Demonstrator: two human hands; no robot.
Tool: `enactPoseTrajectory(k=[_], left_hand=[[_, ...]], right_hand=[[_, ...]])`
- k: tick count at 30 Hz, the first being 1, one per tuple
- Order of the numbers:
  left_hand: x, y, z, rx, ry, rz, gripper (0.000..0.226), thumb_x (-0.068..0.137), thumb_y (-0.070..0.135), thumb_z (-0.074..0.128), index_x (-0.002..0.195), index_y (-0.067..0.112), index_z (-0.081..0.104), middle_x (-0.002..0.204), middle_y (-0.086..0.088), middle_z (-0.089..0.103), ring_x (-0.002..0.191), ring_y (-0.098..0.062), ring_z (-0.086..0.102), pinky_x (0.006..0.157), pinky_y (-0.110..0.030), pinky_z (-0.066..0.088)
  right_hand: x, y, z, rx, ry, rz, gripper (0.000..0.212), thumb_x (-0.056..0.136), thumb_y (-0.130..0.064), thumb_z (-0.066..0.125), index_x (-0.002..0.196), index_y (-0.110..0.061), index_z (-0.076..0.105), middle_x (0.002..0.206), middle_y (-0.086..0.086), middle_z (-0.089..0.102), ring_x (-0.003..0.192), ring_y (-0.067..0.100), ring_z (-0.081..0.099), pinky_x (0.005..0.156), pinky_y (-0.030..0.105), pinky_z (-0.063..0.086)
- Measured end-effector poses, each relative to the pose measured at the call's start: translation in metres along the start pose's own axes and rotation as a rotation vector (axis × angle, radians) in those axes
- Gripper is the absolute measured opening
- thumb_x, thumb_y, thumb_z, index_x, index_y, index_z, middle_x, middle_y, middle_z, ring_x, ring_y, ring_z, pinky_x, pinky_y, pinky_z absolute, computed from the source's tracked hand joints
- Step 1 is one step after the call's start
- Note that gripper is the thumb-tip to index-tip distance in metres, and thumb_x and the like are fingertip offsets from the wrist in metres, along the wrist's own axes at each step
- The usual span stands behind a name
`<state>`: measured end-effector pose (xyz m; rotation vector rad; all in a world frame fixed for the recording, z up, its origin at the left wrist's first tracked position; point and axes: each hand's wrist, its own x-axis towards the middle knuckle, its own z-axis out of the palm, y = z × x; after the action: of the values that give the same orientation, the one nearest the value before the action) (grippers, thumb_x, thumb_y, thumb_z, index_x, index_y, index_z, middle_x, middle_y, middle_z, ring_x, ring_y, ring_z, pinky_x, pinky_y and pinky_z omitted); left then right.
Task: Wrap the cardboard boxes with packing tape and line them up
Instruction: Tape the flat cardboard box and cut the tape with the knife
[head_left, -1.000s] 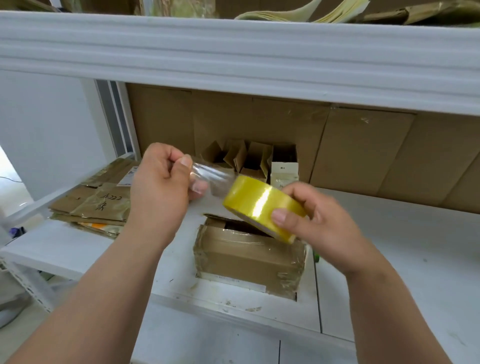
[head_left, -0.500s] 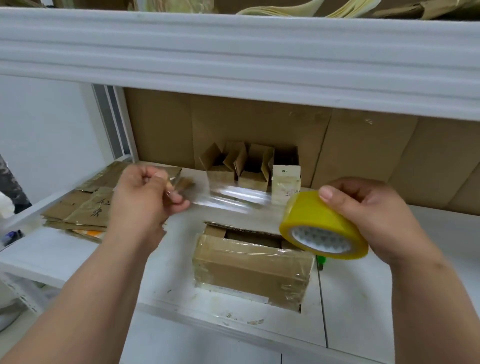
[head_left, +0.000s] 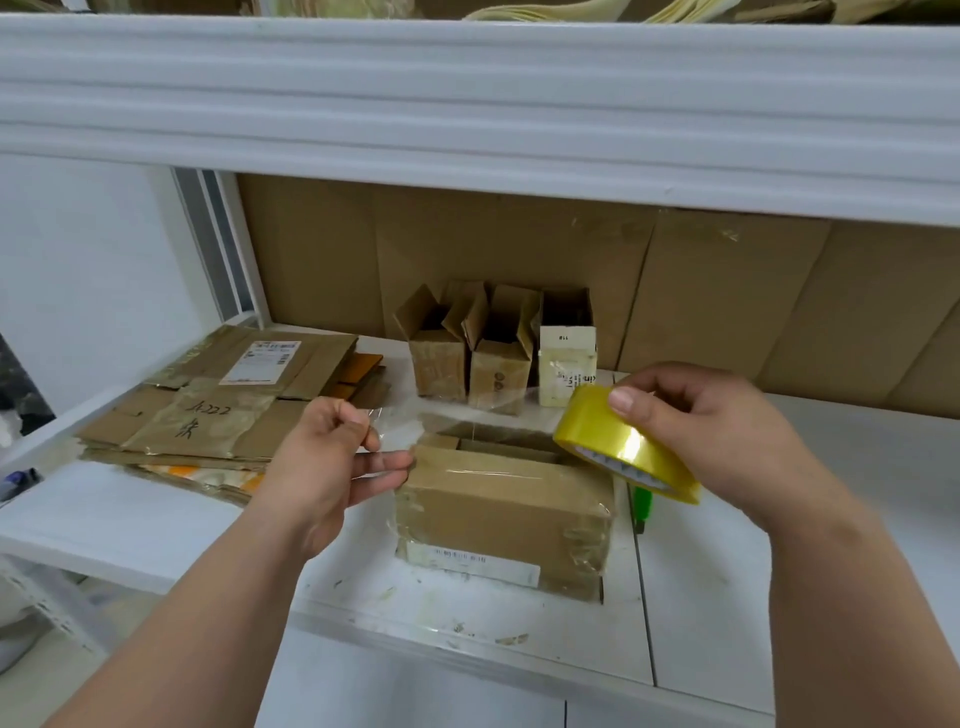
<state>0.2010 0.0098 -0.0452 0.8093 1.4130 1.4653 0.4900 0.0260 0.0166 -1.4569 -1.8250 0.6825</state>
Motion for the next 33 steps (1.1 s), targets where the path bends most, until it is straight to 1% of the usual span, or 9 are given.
enactPoseTrajectory(k=[5, 9, 13, 15, 18, 21, 26, 30, 33], left_hand=[[-0.003, 0.007, 0.003, 0.144, -0.099, 0.137, 0.016, 0.106, 0.023, 0.039, 0.093, 0.015, 0.039, 0.119, 0.0, 0.059, 0.084, -0.033, 0.074, 0.07, -0.046, 0.062], [-0.005, 0.006, 0.008, 0.238, -0.209, 0.168, 0.014, 0.108, 0.023, 0.034, 0.095, 0.017, 0.035, 0.126, 0.0, 0.062, 0.078, -0.036, 0.073, 0.066, -0.044, 0.058], [0.0, 0.004, 0.008, 0.311, -0.24, 0.219, 0.014, 0.108, 0.024, 0.033, 0.096, 0.017, 0.034, 0.127, 0.003, 0.06, 0.074, -0.035, 0.073, 0.057, -0.036, 0.056], [0.003, 0.004, 0.008, 0.325, -0.273, 0.228, 0.014, 0.107, 0.025, 0.034, 0.096, 0.017, 0.033, 0.127, 0.007, 0.062, 0.073, -0.037, 0.072, 0.057, -0.037, 0.057], [0.005, 0.003, 0.008, 0.302, -0.255, 0.165, 0.013, 0.108, 0.025, 0.033, 0.096, 0.019, 0.035, 0.118, -0.005, 0.069, 0.075, -0.039, 0.072, 0.063, -0.042, 0.059], [0.005, 0.002, 0.01, 0.281, -0.236, 0.123, 0.013, 0.108, 0.023, 0.032, 0.097, 0.017, 0.036, 0.115, -0.004, 0.069, 0.077, -0.036, 0.073, 0.066, -0.039, 0.061], [0.004, -0.003, 0.011, 0.259, -0.24, 0.031, 0.012, 0.108, 0.017, 0.033, 0.098, 0.014, 0.038, 0.111, -0.01, 0.069, 0.077, -0.032, 0.073, 0.066, -0.039, 0.059], [0.003, -0.004, 0.009, 0.231, -0.279, -0.023, 0.011, 0.108, 0.016, 0.034, 0.099, 0.013, 0.039, 0.112, -0.01, 0.07, 0.077, -0.029, 0.073, 0.064, -0.037, 0.059], [0.003, -0.005, 0.009, 0.228, -0.281, -0.046, 0.011, 0.108, 0.016, 0.034, 0.099, 0.012, 0.039, 0.112, -0.013, 0.07, 0.078, -0.027, 0.072, 0.069, -0.039, 0.061]], right_hand=[[-0.006, 0.001, 0.003, 0.056, 0.033, 0.002, 0.016, 0.09, -0.046, 0.063, 0.085, -0.033, 0.071, 0.089, 0.0, 0.068, 0.081, 0.015, 0.058, 0.064, 0.028, 0.04], [-0.013, 0.004, 0.007, 0.113, 0.056, -0.023, 0.015, 0.091, -0.04, 0.064, 0.083, -0.03, 0.072, 0.084, 0.004, 0.067, 0.072, 0.014, 0.054, 0.064, 0.029, 0.038], [-0.018, 0.009, 0.008, 0.175, 0.08, -0.036, 0.017, 0.086, -0.048, 0.068, 0.08, -0.033, 0.073, 0.079, -0.002, 0.068, 0.071, 0.01, 0.055, 0.064, 0.029, 0.04], [-0.021, 0.011, 0.008, 0.196, 0.095, -0.029, 0.012, 0.089, -0.042, 0.069, 0.081, -0.035, 0.073, 0.081, -0.003, 0.069, 0.072, 0.008, 0.057, 0.066, 0.03, 0.042], [-0.027, 0.013, 0.009, 0.205, 0.094, -0.024, 0.011, 0.092, -0.031, 0.066, 0.084, -0.033, 0.074, 0.085, 0.005, 0.068, 0.07, 0.008, 0.056, 0.064, 0.028, 0.041], [-0.031, 0.013, 0.008, 0.122, 0.065, 0.008, 0.01, 0.093, -0.034, 0.063, 0.091, -0.029, 0.071, 0.092, 0.018, 0.065, 0.074, 0.023, 0.057, 0.063, 0.029, 0.04], [-0.039, 0.014, 0.005, 0.013, 0.012, 0.044, 0.028, 0.095, -0.036, 0.06, 0.076, -0.017, 0.066, 0.08, 0.019, 0.06, 0.061, 0.012, 0.045, 0.059, 0.03, 0.034], [-0.042, 0.011, 0.004, 0.02, 0.087, 0.027, 0.031, 0.095, -0.036, 0.059, 0.075, -0.013, 0.063, 0.063, 0.004, 0.05, 0.051, 0.005, 0.04, 0.049, 0.018, 0.033], [-0.044, 0.004, 0.002, 0.074, 0.152, 0.018, 0.044, 0.088, -0.055, 0.057, 0.074, -0.014, 0.061, 0.058, -0.006, 0.046, 0.052, 0.006, 0.04, 0.056, 0.029, 0.032]])
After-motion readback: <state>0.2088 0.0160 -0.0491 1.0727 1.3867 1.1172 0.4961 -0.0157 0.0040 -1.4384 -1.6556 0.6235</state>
